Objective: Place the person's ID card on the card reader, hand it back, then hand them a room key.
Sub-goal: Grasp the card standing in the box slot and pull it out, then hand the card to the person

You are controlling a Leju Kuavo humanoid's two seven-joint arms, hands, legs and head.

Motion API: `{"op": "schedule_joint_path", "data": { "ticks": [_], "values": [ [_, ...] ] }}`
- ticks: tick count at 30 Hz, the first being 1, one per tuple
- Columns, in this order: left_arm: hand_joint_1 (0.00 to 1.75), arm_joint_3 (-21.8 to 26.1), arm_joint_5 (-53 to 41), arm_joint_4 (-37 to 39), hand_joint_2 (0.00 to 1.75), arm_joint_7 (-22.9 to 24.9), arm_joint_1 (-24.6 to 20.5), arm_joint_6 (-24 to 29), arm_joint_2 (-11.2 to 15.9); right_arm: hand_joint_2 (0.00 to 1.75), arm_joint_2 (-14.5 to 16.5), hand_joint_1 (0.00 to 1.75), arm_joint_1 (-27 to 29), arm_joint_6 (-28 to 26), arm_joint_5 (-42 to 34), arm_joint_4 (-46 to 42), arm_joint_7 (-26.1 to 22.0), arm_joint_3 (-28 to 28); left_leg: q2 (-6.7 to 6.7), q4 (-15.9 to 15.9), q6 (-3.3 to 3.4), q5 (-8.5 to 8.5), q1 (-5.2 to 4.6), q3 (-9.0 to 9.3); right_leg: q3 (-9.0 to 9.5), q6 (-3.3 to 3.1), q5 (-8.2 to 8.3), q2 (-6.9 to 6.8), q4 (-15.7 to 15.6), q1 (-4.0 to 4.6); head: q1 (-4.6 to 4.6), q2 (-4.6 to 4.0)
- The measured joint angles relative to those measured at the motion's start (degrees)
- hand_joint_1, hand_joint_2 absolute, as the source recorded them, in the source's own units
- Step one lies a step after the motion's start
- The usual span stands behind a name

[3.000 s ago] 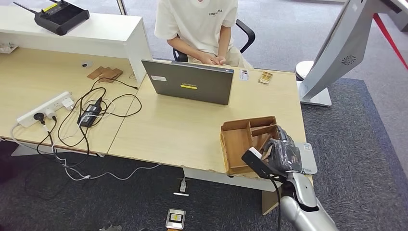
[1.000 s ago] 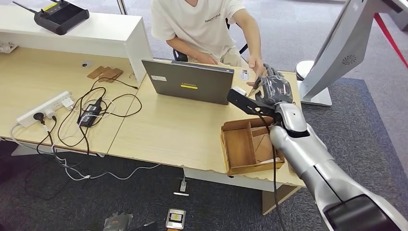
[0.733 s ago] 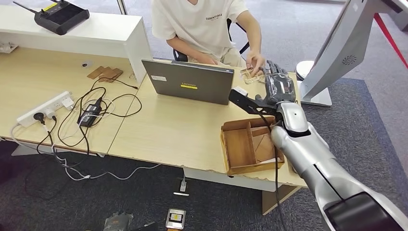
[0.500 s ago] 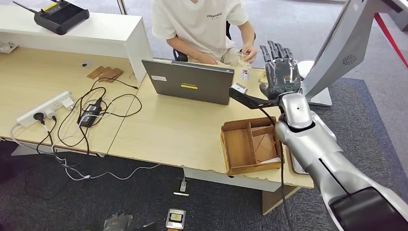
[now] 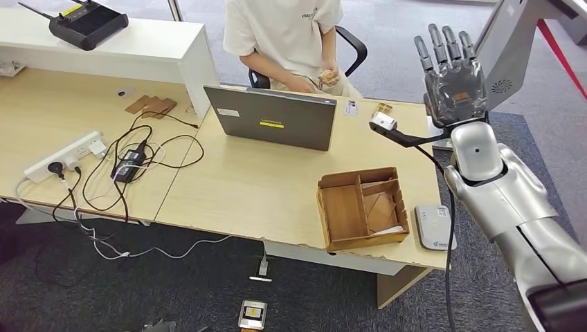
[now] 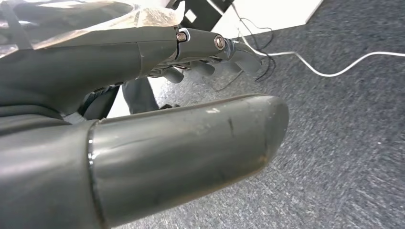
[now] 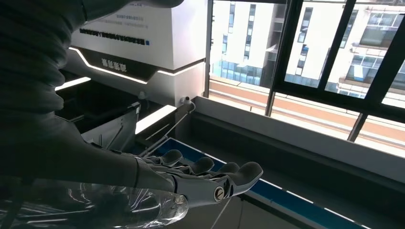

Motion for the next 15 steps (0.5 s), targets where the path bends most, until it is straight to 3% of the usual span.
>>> {"op": "schedule_joint_path", "data": {
  "ticks": [8, 15],
  "values": [
    [0.00, 1.9, 4.1, 0.4, 0.00, -0.7, 3.1, 3.8, 0.2, 1.75, -7.0, 0.00, 0.4, -2.6, -3.3, 0.6, 3.8, -3.4, 0.00, 0.0, 0.03, -0.03, -0.02, -0.01, -0.02, 0.02, 0.01, 0.00, -0.1, 0.00, 0.00, 0.00],
    [0.00, 2.9, 9.2, 0.6, 0.00, -1.7, 5.3, 6.9, 0.2, 1.75, -13.5, 0.00, 4.2, -3.2, -13.3, 5.4, 7.3, -9.1, -0.04, 0.1, 0.10, -0.07, -0.02, -0.02, 0.06, 0.05, 0.01, -0.02, -0.1, 0.00, 0.01, 0.00]
  ]
}}
